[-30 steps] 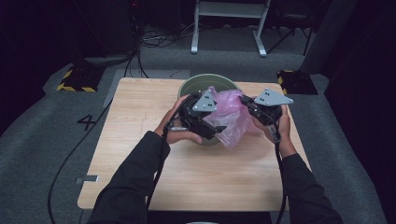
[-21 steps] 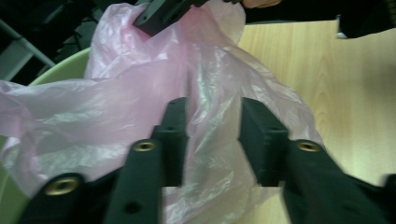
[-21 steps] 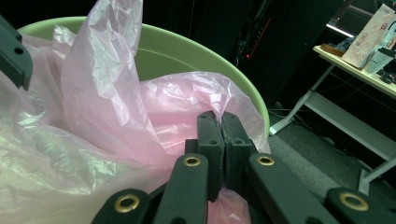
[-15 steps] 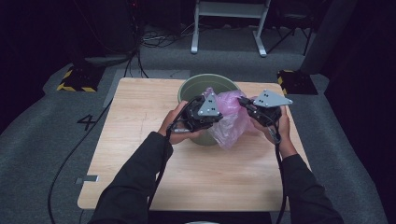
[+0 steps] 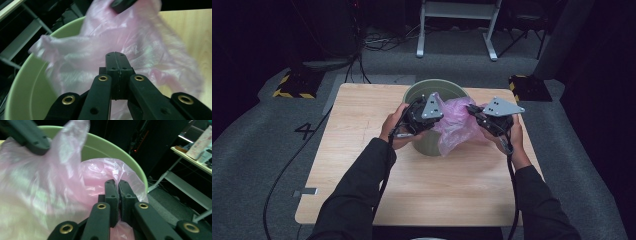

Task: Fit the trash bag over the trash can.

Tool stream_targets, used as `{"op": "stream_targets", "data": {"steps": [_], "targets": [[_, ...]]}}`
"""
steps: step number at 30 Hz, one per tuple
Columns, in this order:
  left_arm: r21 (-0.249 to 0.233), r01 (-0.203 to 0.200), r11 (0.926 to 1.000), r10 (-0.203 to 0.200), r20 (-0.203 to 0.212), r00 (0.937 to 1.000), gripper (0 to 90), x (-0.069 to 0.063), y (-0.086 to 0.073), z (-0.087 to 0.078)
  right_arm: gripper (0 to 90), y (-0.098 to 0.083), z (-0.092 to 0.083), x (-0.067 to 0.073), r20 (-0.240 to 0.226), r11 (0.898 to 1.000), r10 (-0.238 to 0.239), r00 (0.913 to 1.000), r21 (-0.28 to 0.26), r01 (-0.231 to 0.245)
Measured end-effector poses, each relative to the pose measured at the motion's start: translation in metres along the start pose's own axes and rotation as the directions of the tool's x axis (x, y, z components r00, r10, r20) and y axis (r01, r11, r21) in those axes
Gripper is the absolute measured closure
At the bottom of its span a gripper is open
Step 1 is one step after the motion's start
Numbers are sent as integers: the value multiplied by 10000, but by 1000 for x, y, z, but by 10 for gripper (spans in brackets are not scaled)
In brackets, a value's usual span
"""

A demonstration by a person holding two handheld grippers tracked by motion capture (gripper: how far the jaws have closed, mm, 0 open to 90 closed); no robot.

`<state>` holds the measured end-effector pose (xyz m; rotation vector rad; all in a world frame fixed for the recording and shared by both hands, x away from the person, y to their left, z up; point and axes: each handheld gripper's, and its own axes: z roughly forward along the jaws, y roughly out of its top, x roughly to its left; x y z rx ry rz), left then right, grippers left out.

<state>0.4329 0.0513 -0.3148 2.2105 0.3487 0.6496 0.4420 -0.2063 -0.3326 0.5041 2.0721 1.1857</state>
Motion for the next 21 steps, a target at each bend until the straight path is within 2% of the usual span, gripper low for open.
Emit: {"op": "stream_targets", "data": {"steps": [3,6,11,12,14,21], "targets": [[55,335,9994,-334,-232,9992,900,8,-6,1,841,-1,0,0,-154,9999,-120,9998,85,122],[336,573,9978,-560,-374,9977,900,16,-13,3,794,-2,0,0,-238,9999,-154,9996,75,155],[527,1098,9926,-1074,-455,9932,900,28,-24,4,638,-2,-2,1,-436,9999,-105,9990,108,110],[511,1162,9919,-1139,-465,9924,900,29,-26,4,583,-2,-4,0,-572,9999,-89,9983,67,93],[525,1198,9914,-1173,-482,9919,900,31,-28,4,519,-1,-6,-2,-531,9999,11,9986,109,-5],[683,1380,9881,-1339,-610,9891,900,35,-31,7,354,-5,-14,-6,-812,9992,262,9964,309,-237]]}}
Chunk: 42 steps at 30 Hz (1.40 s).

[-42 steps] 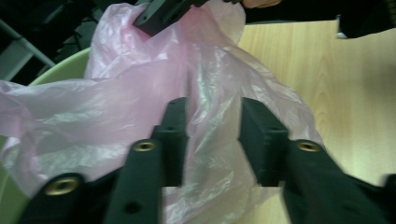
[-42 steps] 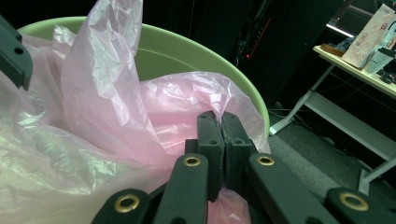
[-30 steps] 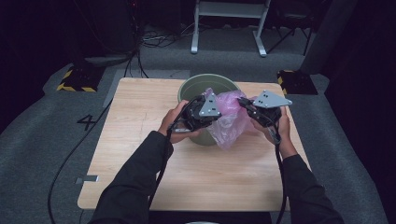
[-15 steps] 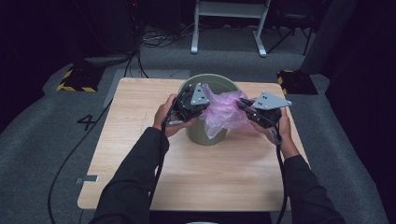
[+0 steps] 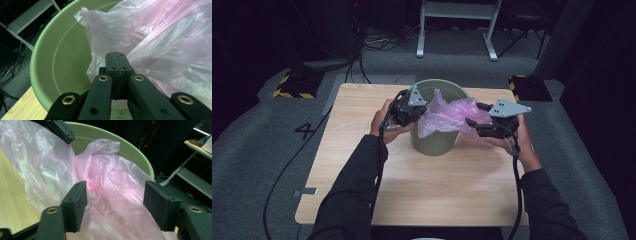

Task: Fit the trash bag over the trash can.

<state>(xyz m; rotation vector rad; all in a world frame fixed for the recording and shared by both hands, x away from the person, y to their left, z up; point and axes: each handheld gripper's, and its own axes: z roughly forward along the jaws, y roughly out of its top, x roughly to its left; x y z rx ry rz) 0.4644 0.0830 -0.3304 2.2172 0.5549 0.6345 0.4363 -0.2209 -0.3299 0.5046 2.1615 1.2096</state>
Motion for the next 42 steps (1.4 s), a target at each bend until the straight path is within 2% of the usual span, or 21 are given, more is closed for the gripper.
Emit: {"op": "stream_targets", "data": {"steps": [2,4,7,13,14,17,21,24,26,29,31,32,33,35,36,39,42], "targets": [[-22,110,9999,-110,-13,9999,900,2,-1,0,307,-3,-4,-2,-257,9999,116,9996,-84,-118],[22,164,9999,-164,36,9999,900,4,-2,1,277,-6,-8,-3,-276,10000,7,9996,9,-7],[62,230,9997,-230,19,9997,900,6,-3,2,244,-12,-13,-7,-414,9999,137,9990,4,-137],[107,471,9988,-471,-1,9989,900,12,-6,5,259,-27,-16,-12,-794,9978,402,9960,562,-358],[128,516,9986,-516,2,9987,900,13,-6,5,281,-30,-15,-12,-845,9969,400,9956,708,-340],[25,587,9983,-587,20,9983,900,15,-7,5,507,-39,-13,-12,-735,9946,395,9965,991,-321],[-132,736,9972,-735,85,9973,900,15,-7,3,774,-42,-13,-10,-603,9969,197,9980,768,-151],[-434,915,9949,-902,312,9954,900,15,-7,1,858,-38,-16,-10,-199,9983,40,9998,580,-28],[-492,853,9951,-844,205,9962,898,14,-6,-1,880,-34,-18,-11,16,9987,17,10000,512,-18],[-629,852,9944,-833,327,9960,769,13,-5,-4,892,-27,-22,-13,524,9992,12,9986,399,-33],[-846,876,9926,-834,520,9952,762,12,-4,-8,895,-22,-24,-15,762,9990,35,9971,442,-69],[-998,917,9908,-861,586,9946,725,12,-3,-11,896,-21,-24,-16,841,9987,49,9964,497,-91],[-1109,986,9889,-913,690,9934,639,11,-2,-13,897,-18,-24,-16,894,9980,76,9960,613,-132],[-1261,1041,9865,-951,757,9926,531,9,1,-16,899,-13,-22,-16,1015,9966,51,9948,810,-133],[-1424,1052,9842,-923,945,9912,472,7,2,-18,899,-12,-22,-15,1050,9961,39,9945,872,-131],[-1879,785,9790,-512,1461,9879,281,-5,10,-25,899,-7,-18,-13,1085,9941,0,9941,1081,-118],[-2104,481,9764,-69,1925,9813,235,-17,17,-30,899,-4,-16,-12,1117,9930,4,9937,1174,-136]]}}
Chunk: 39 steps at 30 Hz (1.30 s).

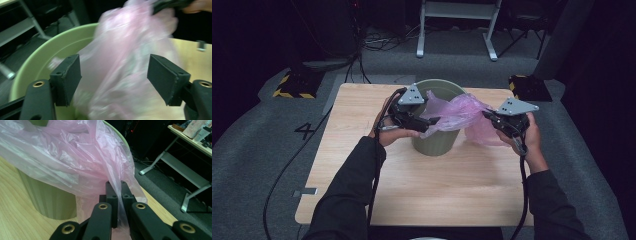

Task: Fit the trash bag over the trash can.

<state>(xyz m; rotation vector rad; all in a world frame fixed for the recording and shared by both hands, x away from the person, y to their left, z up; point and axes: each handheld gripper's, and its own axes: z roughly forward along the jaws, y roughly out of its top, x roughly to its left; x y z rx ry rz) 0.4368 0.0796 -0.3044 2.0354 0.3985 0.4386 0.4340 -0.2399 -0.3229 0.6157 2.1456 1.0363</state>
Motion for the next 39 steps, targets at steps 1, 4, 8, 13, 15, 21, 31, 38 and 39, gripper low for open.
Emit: {"op": "stream_targets", "data": {"steps": [1,4,8,13,15,21,31,38,39], "targets": [[2,-111,9999,111,78,9999,223,-3,1,0,898,1,0,1,-28,10000,23,10000,-36,-23],[121,-340,9993,335,443,9985,212,-11,5,3,898,3,1,2,-2,10000,16,10000,37,-16],[339,-884,9955,864,569,9946,437,-14,4,7,895,8,3,4,-10,10000,-47,10000,72,47],[1017,-1038,9894,1053,-93,9944,691,-7,1,12,892,10,4,6,36,9996,-263,9996,59,262],[1209,-1057,9870,1104,-326,9934,708,-5,-1,14,891,11,4,7,51,9997,-253,9997,-46,254],[1614,-994,9819,1139,-836,9900,805,4,-6,19,886,13,3,9,-102,9988,-334,9994,-366,330],[2381,-814,9678,1182,-1445,9824,812,22,-14,32,878,21,4,19,-334,9950,-786,9963,-640,763],[2097,-197,9776,546,-1621,9853,451,23,-11,34,880,26,6,23,-348,9937,-1084,9935,-340,1072],[1919,-200,9812,518,-1623,9854,393,23,-9,31,879,26,7,24,-324,9935,-1119,9932,-257,1111]]}}
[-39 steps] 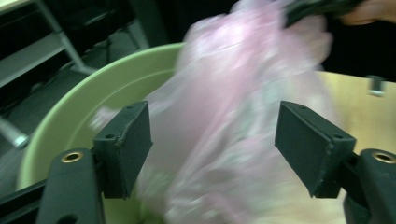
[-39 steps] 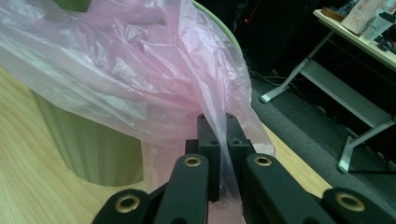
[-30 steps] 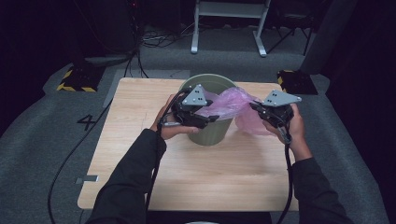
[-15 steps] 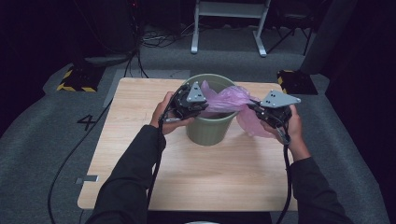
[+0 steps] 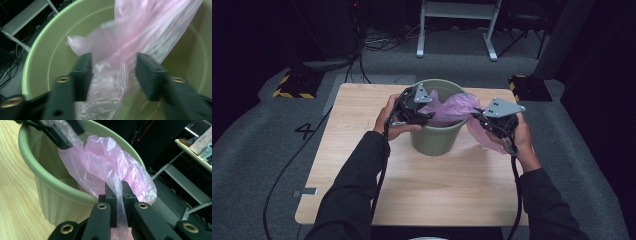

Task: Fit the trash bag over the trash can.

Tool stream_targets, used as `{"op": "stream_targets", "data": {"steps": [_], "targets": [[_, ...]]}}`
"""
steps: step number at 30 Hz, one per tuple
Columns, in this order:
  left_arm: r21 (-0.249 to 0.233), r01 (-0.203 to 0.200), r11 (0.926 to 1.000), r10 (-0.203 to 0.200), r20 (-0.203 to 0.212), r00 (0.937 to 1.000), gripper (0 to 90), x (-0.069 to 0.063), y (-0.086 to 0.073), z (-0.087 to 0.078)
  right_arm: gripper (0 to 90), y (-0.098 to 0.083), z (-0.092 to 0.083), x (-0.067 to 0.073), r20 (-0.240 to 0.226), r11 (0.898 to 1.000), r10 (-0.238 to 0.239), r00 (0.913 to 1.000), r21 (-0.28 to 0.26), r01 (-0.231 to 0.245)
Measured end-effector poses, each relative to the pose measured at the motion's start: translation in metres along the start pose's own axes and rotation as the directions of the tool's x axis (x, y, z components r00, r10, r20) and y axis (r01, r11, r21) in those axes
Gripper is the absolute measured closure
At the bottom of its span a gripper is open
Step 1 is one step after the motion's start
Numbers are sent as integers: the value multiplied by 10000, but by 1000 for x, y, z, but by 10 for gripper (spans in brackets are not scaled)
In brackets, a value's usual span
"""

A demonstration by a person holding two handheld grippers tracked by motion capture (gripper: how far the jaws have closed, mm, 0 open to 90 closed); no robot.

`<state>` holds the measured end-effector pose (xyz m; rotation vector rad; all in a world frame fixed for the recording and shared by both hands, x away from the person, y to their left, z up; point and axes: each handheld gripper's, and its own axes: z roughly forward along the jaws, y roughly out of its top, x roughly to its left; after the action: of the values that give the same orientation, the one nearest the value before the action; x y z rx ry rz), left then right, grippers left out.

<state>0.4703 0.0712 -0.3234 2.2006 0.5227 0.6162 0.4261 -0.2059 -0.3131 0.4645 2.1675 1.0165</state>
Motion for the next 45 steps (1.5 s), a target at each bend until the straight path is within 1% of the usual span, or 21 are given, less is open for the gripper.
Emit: {"op": "stream_targets", "data": {"steps": [2,3,4,5,8,10,14,15,16,18,19,20,21,23,25,29,33,36,37,41,45], "targets": [[-507,171,9986,-158,267,9995,335,-1,3,-7,873,2,2,1,-3,9998,-105,9999,138,105],[-852,137,9963,-105,372,9993,309,-3,6,-11,869,2,2,2,16,9998,-124,9999,159,124],[-1018,102,9947,-58,435,9990,303,-6,9,-13,862,3,3,3,8,9997,-167,9999,181,166],[-1092,-58,9940,122,578,9983,303,-10,13,-15,857,4,4,3,-6,9996,-204,9998,181,204],[-1114,-435,9928,508,637,9967,292,-22,23,-14,845,7,4,6,35,9990,-399,9992,185,398],[-1096,-644,9919,739,850,9936,287,-29,29,-11,844,9,3,9,3,9986,-513,9987,125,513],[-924,-752,9929,846,1018,9912,292,-38,35,-2,846,13,2,13,-95,9972,-748,9972,38,748],[-842,-765,9935,851,1034,9910,312,-40,36,1,845,14,1,14,-162,9969,-783,9968,-11,783],[-788,-794,9937,875,1057,9905,356,-40,36,2,845,14,1,15,-211,9966,-827,9964,-43,826],[-493,-1015,9936,1046,636,9925,478,-43,38,6,842,15,0,16,-284,9961,-879,9957,-104,877],[-473,-1047,9934,1078,690,9918,522,-43,38,6,841,15,0,17,-310,9958,-909,9954,-129,905],[-468,-1119,9926,1150,687,9910,602,-43,38,7,841,15,-1,17,-343,9956,-926,9951,-160,921],[-356,-1208,9920,1226,532,9910,681,-44,38,8,835,15,-2,18,-383,9956,-916,9951,-231,907],[-307,-1308,9909,1322,502,9899,780,-44,38,9,824,15,-4,18,-511,9955,-882,9948,-378,863],[-264,-1278,9914,1290,478,9905,878,-44,37,9,813,15,-5,19,-568,9950,-940,9940,-383,919],[-114,-1186,9929,1189,352,9923,897,-40,34,10,719,13,-8,20,-755,9953,-899,9931,-415,869],[-78,-970,9952,972,305,9948,898,-34,28,9,468,11,-11,19,-777,9975,-582,9953,-445,549],[-39,-880,9961,880,223,9959,898,-28,23,7,366,8,-16,17,-865,9991,-288,9958,-341,259],[-62,-702,9975,703,214,9973,898,-26,21,7,338,7,-17,16,-834,9993,-228,9963,-329,201],[34,-516,9987,516,138,9986,899,-19,14,4,278,-1,-27,14,-910,9997,2,9959,-238,-24],[60,-317,9995,317,44,9995,899,-12,8,0,273,-12,-35,12,-981,9993,270,9948,-237,-295]]}}
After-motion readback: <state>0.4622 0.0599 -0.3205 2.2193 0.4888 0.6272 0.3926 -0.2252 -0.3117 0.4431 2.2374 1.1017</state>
